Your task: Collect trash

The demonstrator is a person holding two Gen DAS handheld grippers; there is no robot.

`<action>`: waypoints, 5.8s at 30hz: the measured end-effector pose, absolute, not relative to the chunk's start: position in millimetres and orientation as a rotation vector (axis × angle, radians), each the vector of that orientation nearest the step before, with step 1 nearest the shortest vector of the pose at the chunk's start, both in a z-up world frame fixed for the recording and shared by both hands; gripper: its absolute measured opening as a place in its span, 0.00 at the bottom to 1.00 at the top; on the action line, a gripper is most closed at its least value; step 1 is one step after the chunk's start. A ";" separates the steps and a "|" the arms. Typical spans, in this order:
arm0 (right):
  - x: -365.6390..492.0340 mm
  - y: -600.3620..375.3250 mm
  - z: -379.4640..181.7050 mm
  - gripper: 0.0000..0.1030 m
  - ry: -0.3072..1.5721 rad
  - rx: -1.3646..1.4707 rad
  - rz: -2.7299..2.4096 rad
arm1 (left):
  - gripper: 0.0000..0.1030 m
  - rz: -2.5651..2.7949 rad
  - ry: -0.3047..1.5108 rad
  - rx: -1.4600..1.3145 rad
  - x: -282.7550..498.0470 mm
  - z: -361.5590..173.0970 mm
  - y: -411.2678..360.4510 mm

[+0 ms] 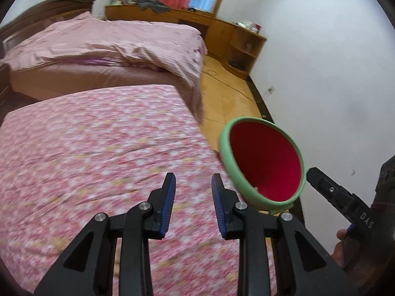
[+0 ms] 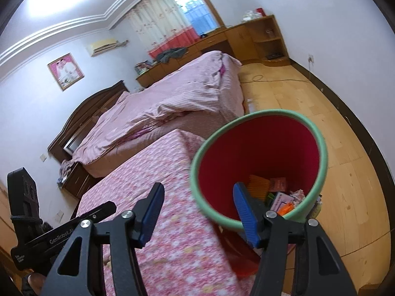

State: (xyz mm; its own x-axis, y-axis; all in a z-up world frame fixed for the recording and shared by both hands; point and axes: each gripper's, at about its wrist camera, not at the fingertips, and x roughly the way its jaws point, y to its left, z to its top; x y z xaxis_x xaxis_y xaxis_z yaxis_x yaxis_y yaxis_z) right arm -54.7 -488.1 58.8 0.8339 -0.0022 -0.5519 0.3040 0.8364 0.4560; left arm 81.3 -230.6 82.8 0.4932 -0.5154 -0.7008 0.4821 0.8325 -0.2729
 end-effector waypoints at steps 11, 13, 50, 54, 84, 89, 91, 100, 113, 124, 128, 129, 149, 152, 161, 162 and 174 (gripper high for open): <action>-58.8 -408.9 75.2 0.63 0.593 0.454 -0.070 | 0.28 -0.466 0.793 -0.071 52.4 96.6 -150.3; -60.2 -396.3 77.4 0.63 0.593 0.435 -0.057 | 0.28 -0.440 0.787 -0.073 47.1 96.3 -136.6; -96.2 -313.2 57.0 0.89 0.598 0.306 -0.050 | 0.42 -0.200 0.690 -0.044 -5.9 72.4 -63.2; -96.5 -313.4 57.1 0.89 0.599 0.306 -0.050 | 0.42 -0.197 0.687 -0.043 -6.3 72.7 -63.2; -96.5 -313.4 57.1 0.89 0.600 0.306 -0.050 | 0.42 -0.195 0.686 -0.048 -6.0 73.5 -62.1; -96.4 -313.4 57.2 0.89 0.600 0.306 -0.050 | 0.42 -0.190 0.685 -0.049 -6.9 73.9 -62.7; -96.3 -313.4 57.3 0.89 0.600 0.306 -0.050 | 0.42 -0.187 0.685 -0.050 -7.0 74.1 -62.7; -96.4 -313.5 57.5 0.89 0.600 0.306 -0.050 | 0.42 -0.187 0.684 -0.050 -7.2 74.0 -63.0; -96.7 -313.6 57.7 0.89 0.601 0.307 -0.050 | 0.42 -0.186 0.682 -0.049 -6.5 74.5 -61.7; -97.0 -313.0 58.2 0.89 0.600 0.306 -0.051 | 0.42 -0.184 0.678 -0.052 -5.6 76.6 -60.1; -97.0 -312.9 58.2 0.89 0.599 0.305 -0.050 | 0.42 -0.182 0.676 -0.053 -5.2 78.1 -58.6; -97.0 -312.9 58.2 0.89 0.599 0.305 -0.050 | 0.42 -0.182 0.676 -0.053 -4.9 78.2 -58.3; -97.3 -312.5 58.1 0.89 0.599 0.305 -0.050 | 0.42 -0.175 0.669 -0.052 -7.6 80.9 -59.9; -97.3 -312.4 58.1 0.89 0.599 0.305 -0.050 | 0.42 -0.176 0.668 -0.053 -7.5 81.0 -59.8; -97.7 -312.5 58.1 0.89 0.597 0.305 -0.050 | 0.42 -0.175 0.666 -0.053 -8.5 81.2 -60.3; -97.4 -312.3 58.0 0.89 0.598 0.305 -0.051 | 0.42 -0.175 0.664 -0.053 -7.5 81.7 -59.8; -97.3 -312.4 57.5 0.89 0.598 0.305 -0.050 | 0.42 -0.162 0.652 -0.055 -11.8 86.4 -61.8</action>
